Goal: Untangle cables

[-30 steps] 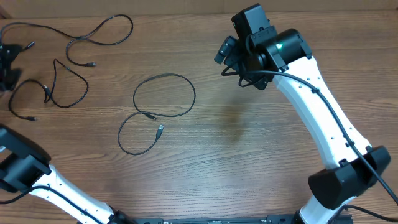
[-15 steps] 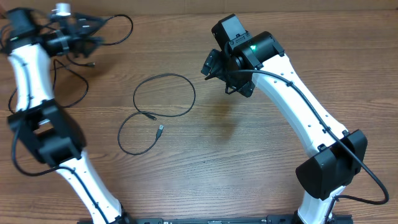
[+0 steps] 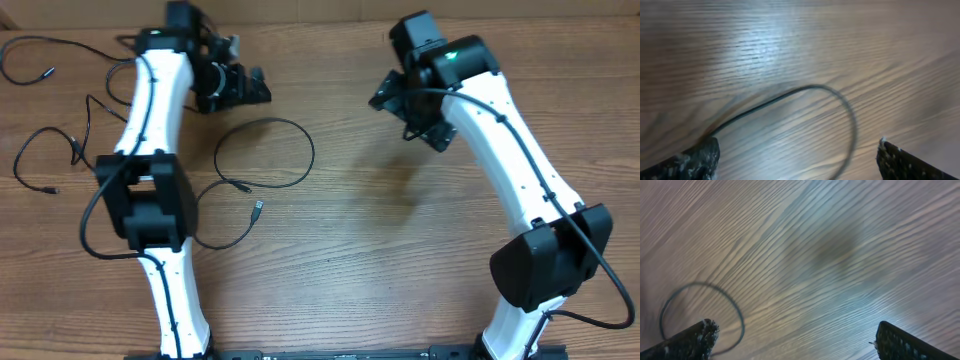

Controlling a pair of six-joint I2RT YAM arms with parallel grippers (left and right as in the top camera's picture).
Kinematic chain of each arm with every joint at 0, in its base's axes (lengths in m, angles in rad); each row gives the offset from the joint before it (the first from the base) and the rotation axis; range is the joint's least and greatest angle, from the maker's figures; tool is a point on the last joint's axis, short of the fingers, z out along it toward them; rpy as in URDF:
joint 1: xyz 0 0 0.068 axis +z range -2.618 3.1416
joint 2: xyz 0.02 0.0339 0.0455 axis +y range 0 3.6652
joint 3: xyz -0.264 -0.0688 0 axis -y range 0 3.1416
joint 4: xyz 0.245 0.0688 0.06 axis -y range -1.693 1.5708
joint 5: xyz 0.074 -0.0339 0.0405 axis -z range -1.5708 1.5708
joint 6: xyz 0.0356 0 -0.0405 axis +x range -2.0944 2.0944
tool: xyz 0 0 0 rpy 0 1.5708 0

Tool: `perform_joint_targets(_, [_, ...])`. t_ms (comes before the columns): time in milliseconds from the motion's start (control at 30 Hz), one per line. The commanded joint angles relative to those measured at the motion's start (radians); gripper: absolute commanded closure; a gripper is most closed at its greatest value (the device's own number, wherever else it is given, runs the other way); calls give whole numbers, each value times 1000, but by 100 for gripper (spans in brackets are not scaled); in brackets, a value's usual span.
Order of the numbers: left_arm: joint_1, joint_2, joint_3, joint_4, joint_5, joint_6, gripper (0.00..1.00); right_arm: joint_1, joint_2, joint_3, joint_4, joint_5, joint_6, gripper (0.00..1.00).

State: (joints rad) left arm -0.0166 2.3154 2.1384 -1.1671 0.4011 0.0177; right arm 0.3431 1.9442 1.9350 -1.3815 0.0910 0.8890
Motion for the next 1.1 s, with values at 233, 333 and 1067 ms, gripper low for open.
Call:
perform_joint_targets(233, [-122, -5, 16, 12, -315, 303, 0, -98, -3, -5, -16, 21, -8, 0])
perform_joint_targets(333, [-122, 22, 15, 19, -312, 304, 0, -103, -3, -5, -16, 22, -8, 0])
perform_joint_targets(1067, [-121, 182, 9, 21, -255, 357, 27, -103, -3, -5, -8, 21, -7, 0])
